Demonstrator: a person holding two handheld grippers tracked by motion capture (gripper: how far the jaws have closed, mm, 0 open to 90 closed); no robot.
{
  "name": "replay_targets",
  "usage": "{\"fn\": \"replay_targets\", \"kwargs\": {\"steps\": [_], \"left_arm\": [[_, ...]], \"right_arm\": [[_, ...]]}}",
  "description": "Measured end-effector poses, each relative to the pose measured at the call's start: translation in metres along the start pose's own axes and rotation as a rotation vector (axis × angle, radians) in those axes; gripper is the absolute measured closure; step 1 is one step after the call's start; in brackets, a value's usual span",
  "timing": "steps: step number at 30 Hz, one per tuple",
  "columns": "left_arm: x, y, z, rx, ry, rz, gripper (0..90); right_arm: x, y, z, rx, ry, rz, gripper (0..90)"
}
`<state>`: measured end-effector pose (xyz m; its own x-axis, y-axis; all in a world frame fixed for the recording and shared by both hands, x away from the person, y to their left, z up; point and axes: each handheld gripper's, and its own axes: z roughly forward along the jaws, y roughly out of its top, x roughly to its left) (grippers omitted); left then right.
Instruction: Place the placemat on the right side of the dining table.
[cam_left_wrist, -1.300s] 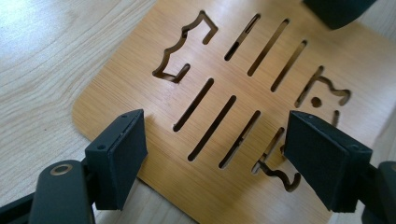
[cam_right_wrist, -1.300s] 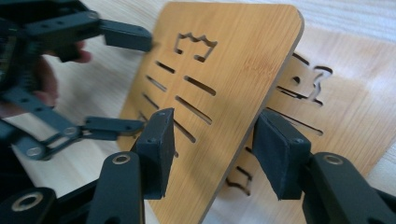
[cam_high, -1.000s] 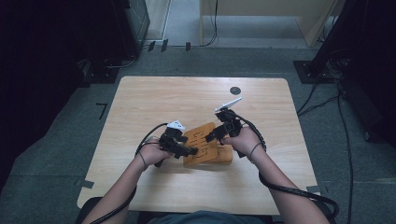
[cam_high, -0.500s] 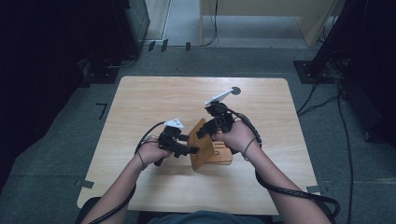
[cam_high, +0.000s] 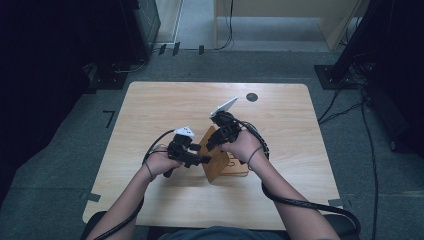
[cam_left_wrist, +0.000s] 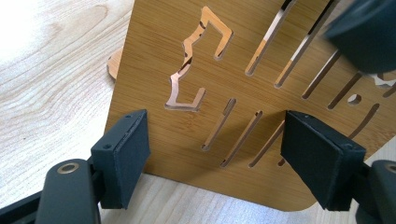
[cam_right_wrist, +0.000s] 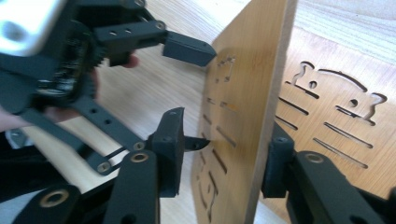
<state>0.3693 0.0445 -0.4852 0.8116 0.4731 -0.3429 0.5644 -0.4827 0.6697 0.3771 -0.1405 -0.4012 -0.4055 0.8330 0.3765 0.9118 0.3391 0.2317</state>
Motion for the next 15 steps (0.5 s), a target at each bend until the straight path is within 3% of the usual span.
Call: {"fn": "replay_targets", "kwargs": {"steps": [3,8,12,13,15], "left_arm": [[0.0,0.0,0.0,0.002,0.005,0.0,22.8],[0.004,0.0,-0.006,-0.007,0.013,-0.005,23.1],[0.003,0.003,-0.012,-0.025,0.026,0.005,24.2],[0.0,0.007,-0.018,-0.059,0.022,0.016,24.1],[-0.001,0.009,-0.021,-0.073,0.019,0.019,24.2]], "right_arm": [[-0.001,0.001,0.006,0.007,-0.005,0.012,63.5],[-0.005,0.004,0.006,0.016,0.01,0.026,81.1],[-0.002,0.006,0.006,0.026,0.024,0.023,84.9],[0.003,0.007,0.006,0.043,0.023,0.009,86.1],[0.004,0.008,0.006,0.05,0.019,0.005,86.2]]}}
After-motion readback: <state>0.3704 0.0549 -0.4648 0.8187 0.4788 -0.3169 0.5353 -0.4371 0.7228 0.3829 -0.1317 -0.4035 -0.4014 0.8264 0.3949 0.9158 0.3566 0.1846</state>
